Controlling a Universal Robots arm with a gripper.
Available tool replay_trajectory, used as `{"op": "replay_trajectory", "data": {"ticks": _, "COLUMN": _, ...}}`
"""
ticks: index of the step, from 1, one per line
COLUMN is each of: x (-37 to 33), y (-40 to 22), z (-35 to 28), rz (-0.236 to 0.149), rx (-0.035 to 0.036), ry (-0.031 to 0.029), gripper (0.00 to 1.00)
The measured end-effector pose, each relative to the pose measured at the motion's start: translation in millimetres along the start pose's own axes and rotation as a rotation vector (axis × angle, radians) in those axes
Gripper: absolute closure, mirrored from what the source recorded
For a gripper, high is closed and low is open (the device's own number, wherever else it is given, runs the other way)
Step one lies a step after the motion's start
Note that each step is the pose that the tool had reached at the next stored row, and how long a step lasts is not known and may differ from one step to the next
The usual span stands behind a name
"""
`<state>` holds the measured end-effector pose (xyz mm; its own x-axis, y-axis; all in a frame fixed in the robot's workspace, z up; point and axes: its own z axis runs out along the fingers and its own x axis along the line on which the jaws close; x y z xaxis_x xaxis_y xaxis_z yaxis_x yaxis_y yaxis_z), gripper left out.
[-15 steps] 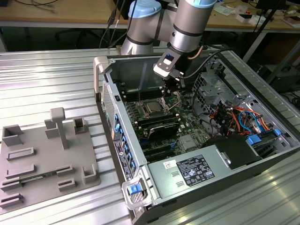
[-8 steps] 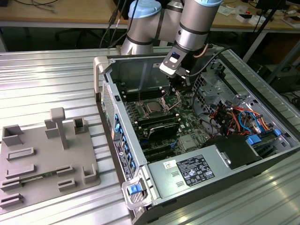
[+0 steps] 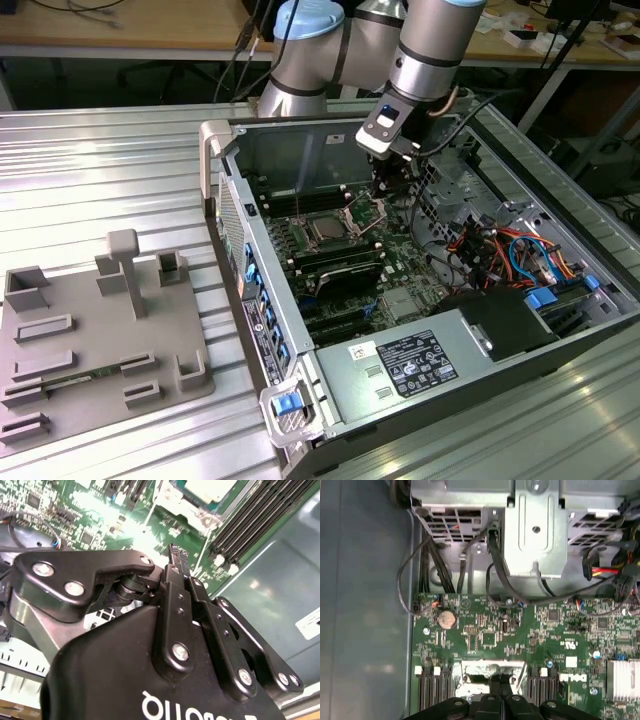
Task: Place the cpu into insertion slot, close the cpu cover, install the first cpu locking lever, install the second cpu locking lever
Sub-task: 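Close the cpu cover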
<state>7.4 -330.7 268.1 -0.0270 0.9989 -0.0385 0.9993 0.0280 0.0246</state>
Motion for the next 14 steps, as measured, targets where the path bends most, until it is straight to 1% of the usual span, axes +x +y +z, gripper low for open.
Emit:
{"op": "replay_trajectory", "data": {"ticks": 1, "x": -0.1, "y": 3.3, "z": 0.1, "rz": 0.0, "rx": -0.0001, "ry": -0.0002, "gripper": 0.89}}
{"op": "replay_trajectory", "data": {"ticks": 2, "x": -0.1, "y": 8.5, "z": 0.3, "rz": 0.0, "rx": -0.0001, "ry": 0.0, "gripper": 0.89}}
{"op": "replay_trajectory", "data": {"ticks": 3, "x": 0.0, "y": 11.2, "z": 0.3, "rz": 0.0, "rx": -0.0001, "ry": -0.0001, "gripper": 0.89}}
{"op": "replay_trajectory", "data": {"ticks": 4, "x": 0.0, "y": 17.8, "z": 0.6, "rz": 0.0, "rx": 0.0, "ry": 0.0002, "gripper": 0.89}}
{"op": "replay_trajectory", "data": {"ticks": 5, "x": 0.6, "y": 30.6, "z": 1.0, "rz": 0.0, "rx": 0.0011, "ry": 0.0, "gripper": 0.89}}
{"op": "replay_trajectory", "data": {"ticks": 6, "x": 2.9, "y": 31.9, "z": 10.3, "rz": 0.0, "rx": 0.0031, "ry": -0.0002, "gripper": 0.89}}
{"op": "replay_trajectory", "data": {"ticks": 7, "x": 5.6, "y": 31.7, "z": 23.2, "rz": 0.0, "rx": 0.0041, "ry": -0.0001, "gripper": 0.89}}
{"op": "replay_trajectory", "data": {"ticks": 9, "x": 6.0, "y": 31.6, "z": 26.6, "rz": 0.0, "rx": 0.0045, "ry": -0.0001, "gripper": 0.89}}
{"op": "replay_trajectory", "data": {"ticks": 14, "x": 6.0, "y": 31.6, "z": 27.2, "rz": 0.0, "rx": 0.0046, "ry": -0.0002, "gripper": 0.89}}
